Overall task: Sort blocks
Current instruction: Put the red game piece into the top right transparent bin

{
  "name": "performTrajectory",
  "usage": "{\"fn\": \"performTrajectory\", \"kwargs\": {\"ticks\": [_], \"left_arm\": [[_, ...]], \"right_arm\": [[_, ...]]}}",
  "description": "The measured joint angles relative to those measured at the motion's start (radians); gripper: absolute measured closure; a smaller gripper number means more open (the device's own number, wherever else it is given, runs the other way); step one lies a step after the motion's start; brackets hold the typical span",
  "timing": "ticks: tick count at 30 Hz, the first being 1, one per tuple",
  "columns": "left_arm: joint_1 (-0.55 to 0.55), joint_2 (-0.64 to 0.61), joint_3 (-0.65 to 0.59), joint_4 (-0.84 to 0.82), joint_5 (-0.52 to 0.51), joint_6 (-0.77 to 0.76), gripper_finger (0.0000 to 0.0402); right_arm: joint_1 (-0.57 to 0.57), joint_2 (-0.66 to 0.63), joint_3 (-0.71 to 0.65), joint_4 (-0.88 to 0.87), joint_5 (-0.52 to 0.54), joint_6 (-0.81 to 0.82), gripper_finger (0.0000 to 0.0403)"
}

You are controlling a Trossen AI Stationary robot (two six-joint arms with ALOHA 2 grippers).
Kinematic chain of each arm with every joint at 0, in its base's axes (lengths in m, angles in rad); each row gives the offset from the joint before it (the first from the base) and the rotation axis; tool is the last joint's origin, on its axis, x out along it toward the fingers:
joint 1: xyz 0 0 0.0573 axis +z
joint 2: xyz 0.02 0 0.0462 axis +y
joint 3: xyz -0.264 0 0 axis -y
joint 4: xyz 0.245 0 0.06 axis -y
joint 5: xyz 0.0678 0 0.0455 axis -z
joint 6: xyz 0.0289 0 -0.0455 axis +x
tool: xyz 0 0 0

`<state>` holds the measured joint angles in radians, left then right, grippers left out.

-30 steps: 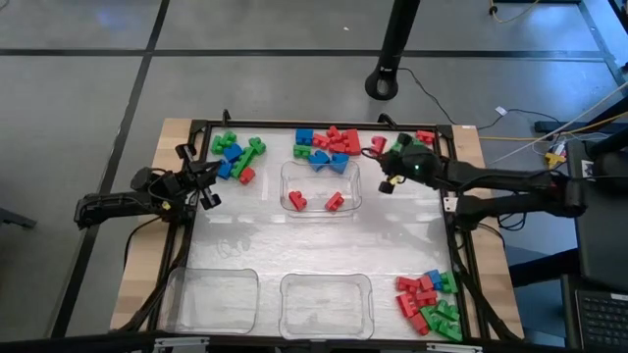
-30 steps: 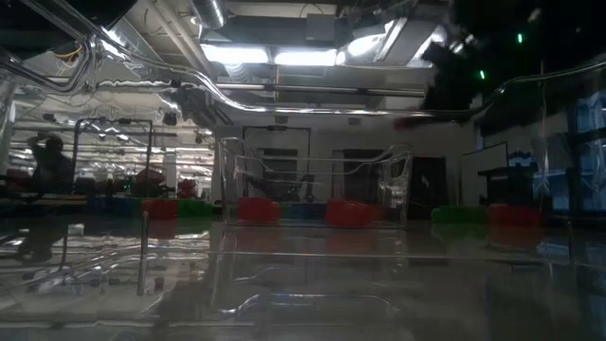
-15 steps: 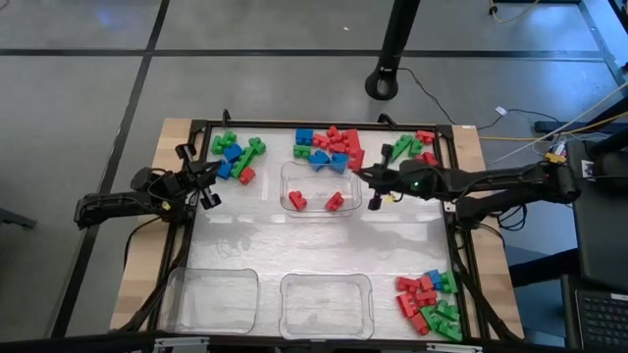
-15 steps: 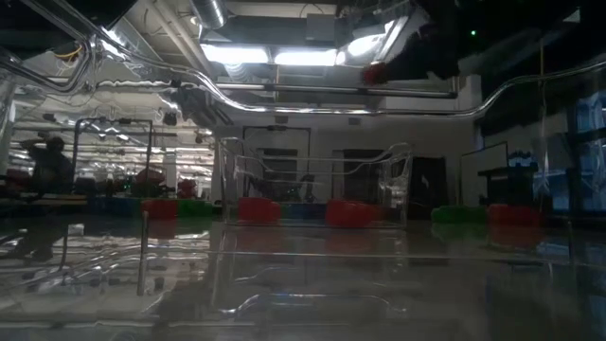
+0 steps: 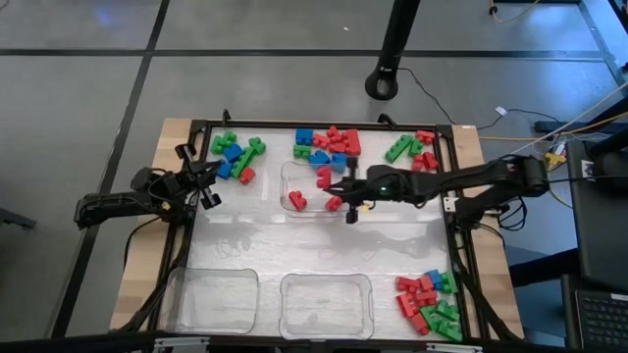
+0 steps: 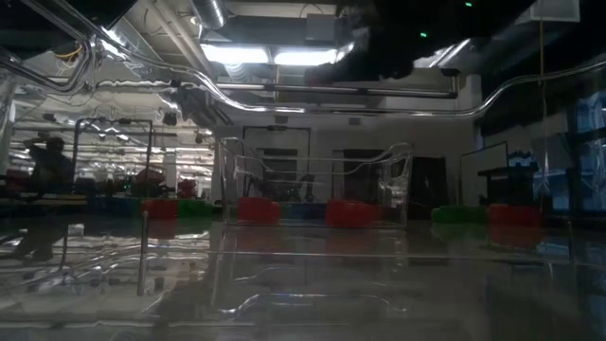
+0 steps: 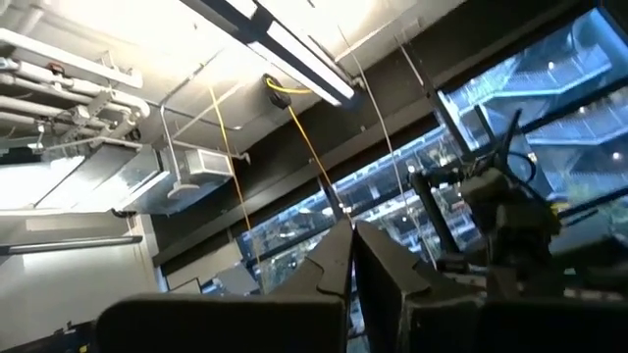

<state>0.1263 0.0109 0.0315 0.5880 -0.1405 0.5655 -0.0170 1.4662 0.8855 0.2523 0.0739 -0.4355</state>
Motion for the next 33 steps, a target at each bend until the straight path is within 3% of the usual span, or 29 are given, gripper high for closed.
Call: {"fn": "performTrajectory", "kwargs": {"ticks": [7,11,19,26,29,33], "left_arm": [[0.000,0.000,0.000,-0.001,0.001,-0.001,0.0396],[0.000,0.000,0.000,0.000,0.003,-0.007,0.0396],[0.000,0.000,0.000,0.000,0.003,-0.008,0.0396],[0.000,0.000,0.000,0.000,0.003,-0.008,0.0396],[0.000,0.000,0.000,0.000,0.003,-0.008,0.0396],[0.000,0.000,0.000,0.000,0.003,-0.008,0.0396]], "right_arm": [[0.013,0.140,0.126,-0.025,-0.112,-0.013,0.0398],[0.012,0.195,0.165,-0.063,-0.121,-0.018,0.0398],[0.002,0.217,0.170,-0.236,0.068,-0.045,0.0398],[-0.003,0.222,0.170,-0.281,0.088,-0.042,0.0396],[-0.003,0.223,0.170,-0.275,0.100,-0.040,0.0381],[-0.003,0.223,0.170,-0.279,0.100,-0.025,0.0331]]}}
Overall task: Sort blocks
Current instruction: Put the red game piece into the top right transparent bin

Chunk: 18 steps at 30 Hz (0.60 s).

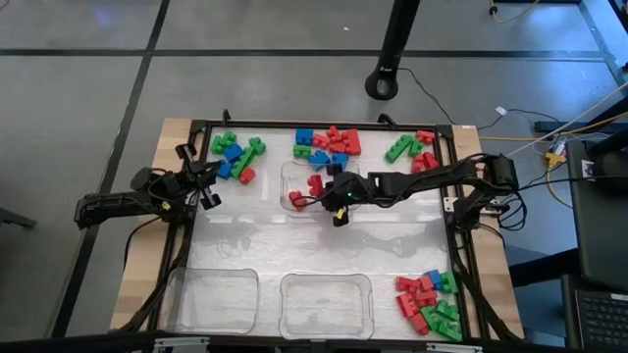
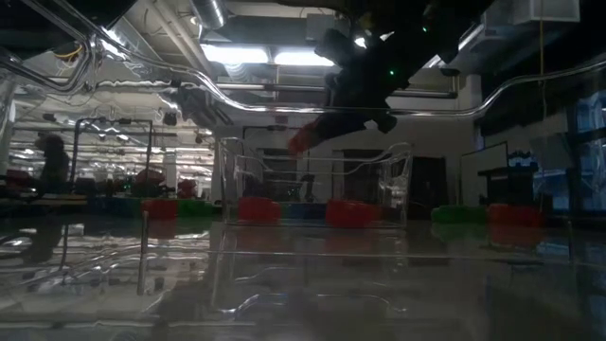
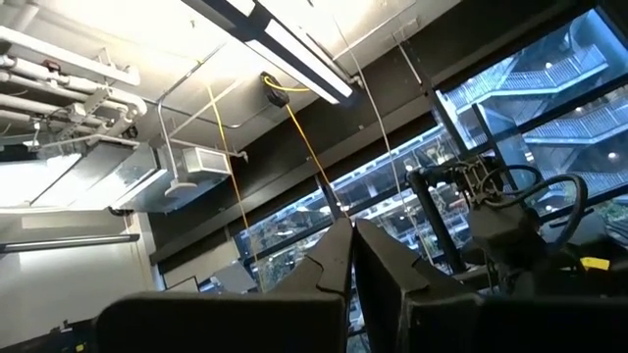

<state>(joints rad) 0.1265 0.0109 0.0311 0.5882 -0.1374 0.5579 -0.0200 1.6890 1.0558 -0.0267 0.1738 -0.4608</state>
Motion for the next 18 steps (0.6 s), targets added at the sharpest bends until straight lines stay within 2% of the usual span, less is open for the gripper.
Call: {"fn": "performTrajectory", "kwargs": {"ticks": [6,9,13,18], "left_arm": [[0.000,0.000,0.000,0.000,0.000,0.000,0.0396],[0.000,0.000,0.000,0.000,0.000,0.000,0.0396],[0.000,0.000,0.000,0.000,0.000,0.000,0.0396],[0.000,0.000,0.000,0.000,0.000,0.000,0.0396]], "right_arm": [[0.000,-0.001,0.000,-0.009,0.000,0.000,0.0237],[0.000,-0.017,0.000,-0.025,0.000,-0.018,0.0203],[0.000,-0.067,0.000,-0.085,-0.001,-0.019,0.0177],[0.000,-0.180,0.000,-0.202,0.022,0.007,0.0169]]}}
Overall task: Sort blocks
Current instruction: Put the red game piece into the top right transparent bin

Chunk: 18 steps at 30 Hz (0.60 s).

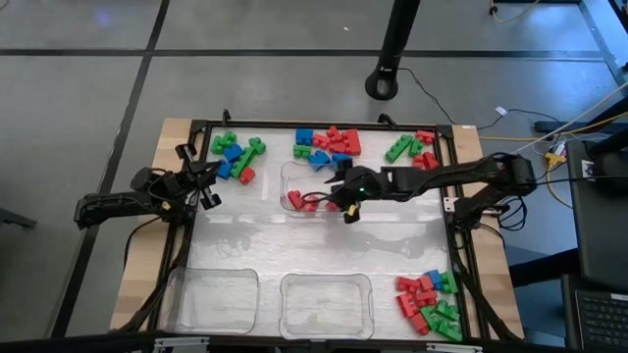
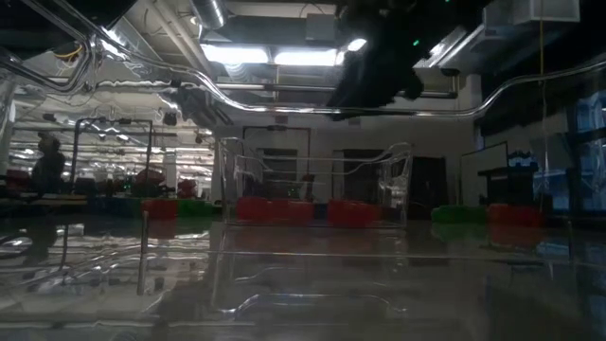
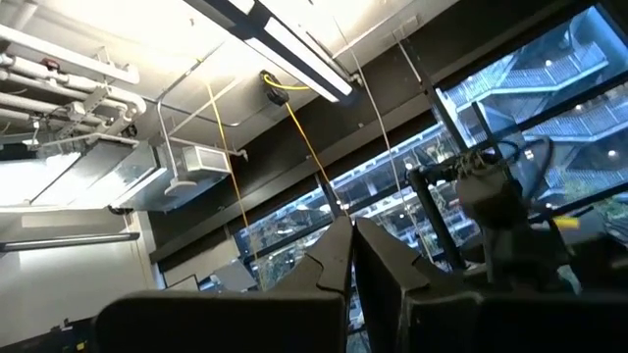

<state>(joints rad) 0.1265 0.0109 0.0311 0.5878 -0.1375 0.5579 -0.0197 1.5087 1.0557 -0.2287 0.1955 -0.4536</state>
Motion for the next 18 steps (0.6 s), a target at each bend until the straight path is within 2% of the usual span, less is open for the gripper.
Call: {"fn": "performTrajectory", "kwargs": {"ticks": [4,10,18], "left_arm": [[0.000,0.000,0.000,0.000,0.000,0.000,0.0396],[0.000,0.000,0.000,-0.001,0.000,0.000,0.0396],[0.000,0.000,0.000,0.000,0.000,0.000,0.0396]], "right_arm": [[0.000,-0.101,0.000,-0.129,0.067,0.032,0.0169],[0.000,-0.231,0.000,-0.391,0.250,0.140,0.0169],[-0.007,-0.285,-0.004,-0.790,0.494,0.426,0.0169]]}}
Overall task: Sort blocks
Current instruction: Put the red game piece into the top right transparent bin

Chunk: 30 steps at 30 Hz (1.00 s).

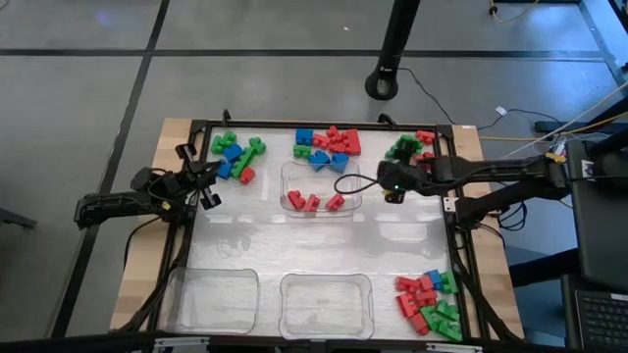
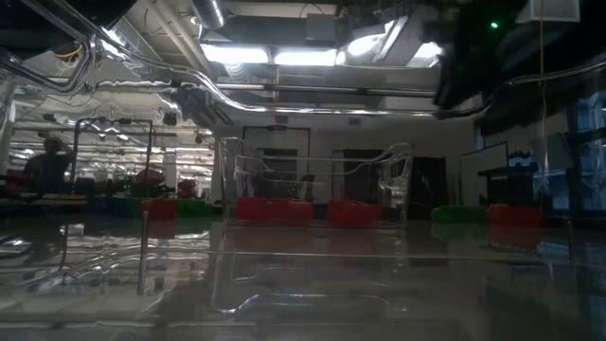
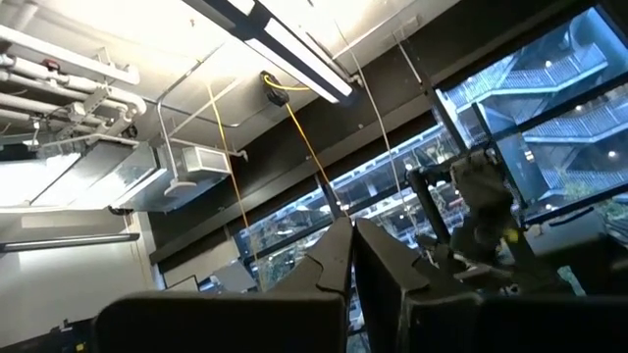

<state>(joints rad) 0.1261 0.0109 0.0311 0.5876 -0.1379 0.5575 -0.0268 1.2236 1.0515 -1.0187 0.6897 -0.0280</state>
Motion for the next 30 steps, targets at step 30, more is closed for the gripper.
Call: {"fn": "performTrajectory", "kwargs": {"ticks": [30], "left_arm": [[0.000,0.000,0.000,0.008,0.000,0.004,0.0396]], "right_arm": [[-0.637,0.004,-0.270,0.168,-0.322,0.296,0.0169]]}}
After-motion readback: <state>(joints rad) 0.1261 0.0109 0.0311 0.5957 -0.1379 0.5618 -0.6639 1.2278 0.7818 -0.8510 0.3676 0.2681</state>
